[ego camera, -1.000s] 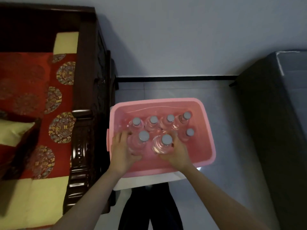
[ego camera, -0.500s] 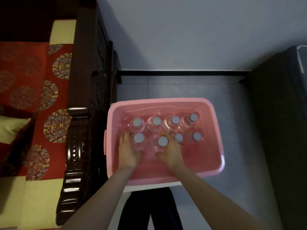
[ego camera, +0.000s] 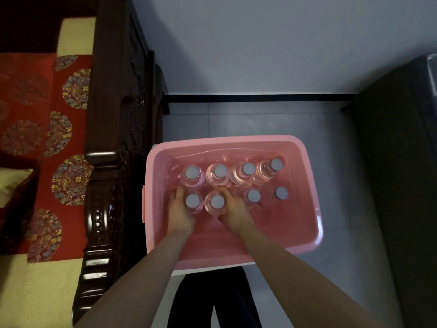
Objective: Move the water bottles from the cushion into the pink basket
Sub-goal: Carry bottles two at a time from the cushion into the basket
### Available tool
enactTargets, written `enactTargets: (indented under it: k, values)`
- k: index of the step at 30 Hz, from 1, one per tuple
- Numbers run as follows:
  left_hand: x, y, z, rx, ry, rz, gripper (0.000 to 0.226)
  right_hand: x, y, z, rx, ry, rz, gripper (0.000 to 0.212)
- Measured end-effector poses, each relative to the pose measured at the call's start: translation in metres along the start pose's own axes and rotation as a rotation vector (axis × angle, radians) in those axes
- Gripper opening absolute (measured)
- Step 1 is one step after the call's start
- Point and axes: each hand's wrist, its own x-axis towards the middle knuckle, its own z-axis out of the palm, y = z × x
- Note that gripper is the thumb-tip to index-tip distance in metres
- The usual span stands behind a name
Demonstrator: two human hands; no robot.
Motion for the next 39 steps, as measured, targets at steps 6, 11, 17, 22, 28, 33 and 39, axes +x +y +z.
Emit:
enactTargets:
  k: [6, 11, 17, 22, 28, 33, 39]
  values:
    - [-0.001, -0.003, -0.003, -0.016, -0.03, -0.033, 0.052, -0.004, -0.004, -0.004, -0.044, -0.038, -0.009, 0.072]
    - [-0.009, 0.011, -0.026, 0.068, -0.097, 0.099, 0.056, -0.026, -0.009, -0.022, -0.199, 0.098, -0.131, 0.056]
    - [-0.016, 0.026, -0.049, 0.665, -0.354, 0.391, 0.041, -0.032, -0.019, -0.035, -0.3, 0.042, -0.273, 0.037]
    - [-0.016, 0.032, -0.047, 0.706, -0.34, 0.403, 0.029, -0.027, -0.027, -0.041, -0.382, 0.001, -0.303, 0.027]
    - [-0.016, 0.033, -0.038, 0.603, -0.296, 0.427, 0.026, -0.028, -0.02, -0.046, -0.396, 0.031, -0.328, 0.031]
    - [-0.017, 0.03, -0.039, 0.585, -0.298, 0.395, 0.041, -0.027, -0.025, -0.046, -0.376, 0.008, -0.257, 0.041]
    - [-0.013, 0.046, -0.064, 0.516, -0.326, 0.42, 0.063, -0.049, -0.034, -0.083, -0.32, 0.129, -0.204, 0.052]
